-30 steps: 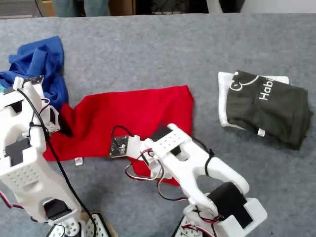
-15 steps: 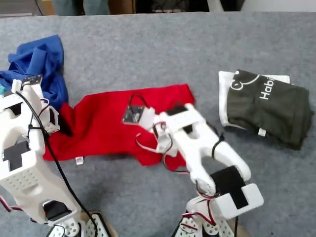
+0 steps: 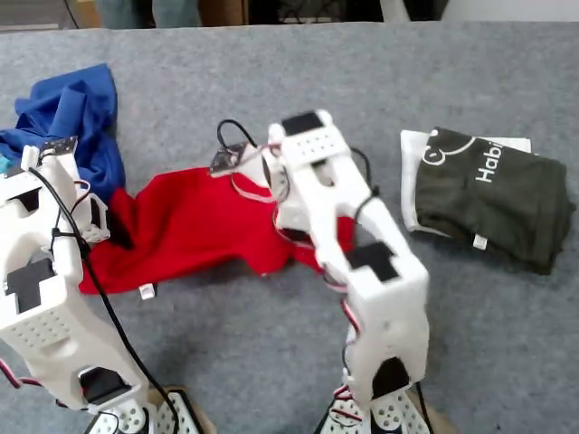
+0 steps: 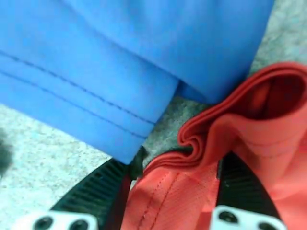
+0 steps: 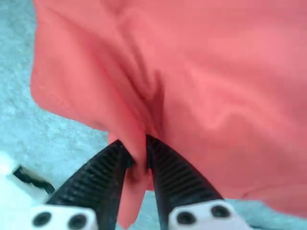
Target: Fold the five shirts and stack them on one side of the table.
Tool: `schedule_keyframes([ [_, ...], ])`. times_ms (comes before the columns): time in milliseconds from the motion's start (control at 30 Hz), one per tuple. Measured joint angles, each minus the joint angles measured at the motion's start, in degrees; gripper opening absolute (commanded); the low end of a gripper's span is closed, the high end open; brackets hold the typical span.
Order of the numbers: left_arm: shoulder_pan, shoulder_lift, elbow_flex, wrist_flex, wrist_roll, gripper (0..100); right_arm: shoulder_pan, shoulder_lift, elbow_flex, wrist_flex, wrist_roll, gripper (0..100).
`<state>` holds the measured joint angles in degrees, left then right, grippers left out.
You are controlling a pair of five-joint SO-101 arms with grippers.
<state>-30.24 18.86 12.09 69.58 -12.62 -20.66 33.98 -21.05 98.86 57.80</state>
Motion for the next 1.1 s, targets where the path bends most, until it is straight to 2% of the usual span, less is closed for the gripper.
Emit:
schedule_keyframes([
  [200, 0.0, 0.0, 0.0, 0.0, 0.0, 26, 0.4, 14.5, -21.2, 1.5, 5.3, 2.8],
  [267, 0.0, 0.0, 0.0, 0.0, 0.0, 26, 0.4, 15.6, -23.7, 1.8, 5.9, 10.9],
  [400, 0.0, 0.0, 0.0, 0.0, 0.0, 26, 0.8, 15.6, -27.3, 1.8, 5.2, 35.2],
  [500, 0.1, 0.0, 0.0, 0.0, 0.0, 26, 1.3, 15.6, -30.9, 1.8, 2.5, 42.1],
  [567, 0.1, 0.0, 0.0, 0.0, 0.0, 26, 1.1, 15.6, -33.8, 1.8, -1.1, 40.7],
  [633, 0.1, 0.0, 0.0, 0.0, 0.0, 26, 1.1, 15.6, -37.4, 1.8, -6.1, 34.9],
  [667, 0.1, 0.0, 0.0, 0.0, 0.0, 26, 1.3, 15.6, -38.9, 1.8, -8.6, 28.4],
  [767, 0.1, 0.0, 0.0, 0.0, 0.0, 26, 2.0, 14.9, -39.2, 1.8, -14.2, 0.0],
  [833, 0.1, 0.0, 0.0, 0.0, 0.0, 26, 2.1, 11.8, -34.9, 1.8, -16.0, 8.5],
  [967, 0.1, 0.0, 0.0, 0.0, 0.0, 26, 2.1, 1.6, -20.6, 1.8, -17.8, 1.1],
  [1100, 0.1, 0.0, 0.0, 0.0, 0.0, 26, 1.5, -9.1, -2.5, 1.8, -17.6, 1.4],
])
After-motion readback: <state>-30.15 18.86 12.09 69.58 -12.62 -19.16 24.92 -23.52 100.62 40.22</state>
